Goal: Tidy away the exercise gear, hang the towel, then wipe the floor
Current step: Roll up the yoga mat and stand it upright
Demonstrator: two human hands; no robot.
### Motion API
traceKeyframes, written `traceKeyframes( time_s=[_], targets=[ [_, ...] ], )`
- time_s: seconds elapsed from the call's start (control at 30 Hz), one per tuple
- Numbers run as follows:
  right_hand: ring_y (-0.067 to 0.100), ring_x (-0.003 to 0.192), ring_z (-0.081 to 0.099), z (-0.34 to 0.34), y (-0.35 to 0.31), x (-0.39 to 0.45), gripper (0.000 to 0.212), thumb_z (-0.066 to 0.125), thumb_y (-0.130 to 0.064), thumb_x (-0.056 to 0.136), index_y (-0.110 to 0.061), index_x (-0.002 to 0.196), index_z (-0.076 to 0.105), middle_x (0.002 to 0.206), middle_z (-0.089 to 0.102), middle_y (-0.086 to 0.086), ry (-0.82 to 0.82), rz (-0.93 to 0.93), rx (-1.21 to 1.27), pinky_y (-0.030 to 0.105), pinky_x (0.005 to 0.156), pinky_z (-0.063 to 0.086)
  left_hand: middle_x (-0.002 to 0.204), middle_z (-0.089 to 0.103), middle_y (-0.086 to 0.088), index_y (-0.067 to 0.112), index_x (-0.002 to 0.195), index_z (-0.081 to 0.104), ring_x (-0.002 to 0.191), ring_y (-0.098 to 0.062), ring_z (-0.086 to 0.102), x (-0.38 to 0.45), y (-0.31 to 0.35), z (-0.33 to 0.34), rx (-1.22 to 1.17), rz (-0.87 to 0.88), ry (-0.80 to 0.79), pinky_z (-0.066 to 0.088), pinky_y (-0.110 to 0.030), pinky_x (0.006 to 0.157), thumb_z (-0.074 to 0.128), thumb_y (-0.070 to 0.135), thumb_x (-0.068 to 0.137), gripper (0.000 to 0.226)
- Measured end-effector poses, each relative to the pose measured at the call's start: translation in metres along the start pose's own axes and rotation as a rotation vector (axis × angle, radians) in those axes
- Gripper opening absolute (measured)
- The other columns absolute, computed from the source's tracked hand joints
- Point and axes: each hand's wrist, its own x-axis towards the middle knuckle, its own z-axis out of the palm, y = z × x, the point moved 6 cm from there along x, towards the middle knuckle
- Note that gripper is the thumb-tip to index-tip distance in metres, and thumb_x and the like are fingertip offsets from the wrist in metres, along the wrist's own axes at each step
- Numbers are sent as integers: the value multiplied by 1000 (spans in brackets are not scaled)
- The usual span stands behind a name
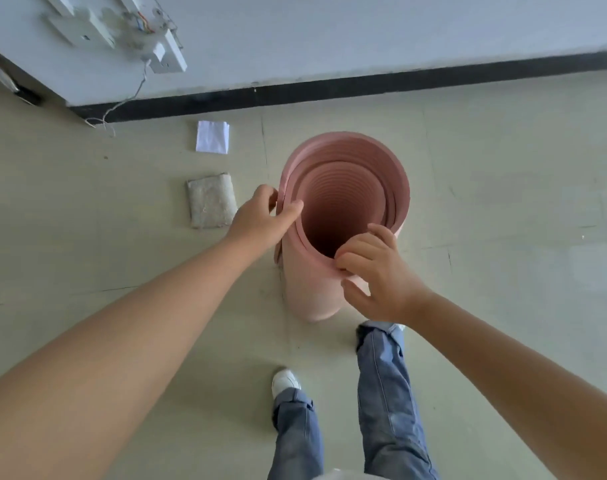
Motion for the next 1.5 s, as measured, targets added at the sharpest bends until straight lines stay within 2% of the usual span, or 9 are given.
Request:
traceKeyframes(
  time_s=[0.1,0.17,0.27,0.43,0.7,0.87,1.1,1.33,1.5],
  targets=[
    [34,118,43,-14,-4,-50,27,48,-16,76,-8,101,53,118,59,23,237,257,43,56,101,35,98,53,7,11,129,36,95,-14,49,-37,-5,16,-43,-28,-98,34,-23,79,51,44,92,52],
    [32,136,19,-30,22,-89,45,51,-22,85,-5,125,44,146,31,22,383,771,102,54,111,19,98,55,5,13,146,18,101,-17,49,-59,-1,33,59,-21,-224,32,-24,85,47,49,91,71],
    [31,134,35,-14,40,-151,65,55,-25,90,-4,143,24,147,34,16,231,1365,455,40,107,33,130,53,-8,16,148,16,122,-25,49,-81,6,67,307,-63,-375,33,-27,89,43,57,90,76],
    [30,125,42,4,29,-197,58,50,-40,91,-5,134,35,134,47,11,-46,1383,191,39,103,33,103,63,-14,8,83,49,86,-30,54,-98,36,107,713,-3,-256,34,-28,61,52,56,85,48],
    [28,117,42,23,20,-227,56,44,-48,92,-7,131,38,126,47,9,-44,1311,83,35,98,29,127,45,-14,7,142,21,111,-30,53,-151,9,160,1178,199,-178,49,-35,76,42,55,91,73],
    [30,136,25,32,20,-220,80,43,-57,89,-5,144,17,154,10,15,-202,1296,77,44,110,21,100,58,-28,-3,129,48,81,-40,63,-146,-11,152,1029,208,-4,50,-38,59,71,25,79,62],
    [25,145,6,18,7,-178,60,19,-42,100,-12,150,4,159,2,5,-60,1062,104,51,116,-10,132,40,-16,8,149,12,117,-32,47,-144,-21,148,1059,159,39,43,-38,88,43,38,95,70],
    [33,110,57,29,-8,-178,65,17,-49,94,-3,128,48,119,60,12,-55,947,-30,44,106,34,130,46,-17,6,138,36,118,-34,47,-149,-41,116,982,153,11,43,-39,88,56,38,88,63],
    [27,127,45,26,-19,-183,53,50,-31,94,-7,139,36,142,42,7,-53,838,66,32,101,38,132,45,-20,2,146,24,118,-35,49,-147,-40,118,1008,286,-69,42,-41,92,48,32,94,65]
  ],
)
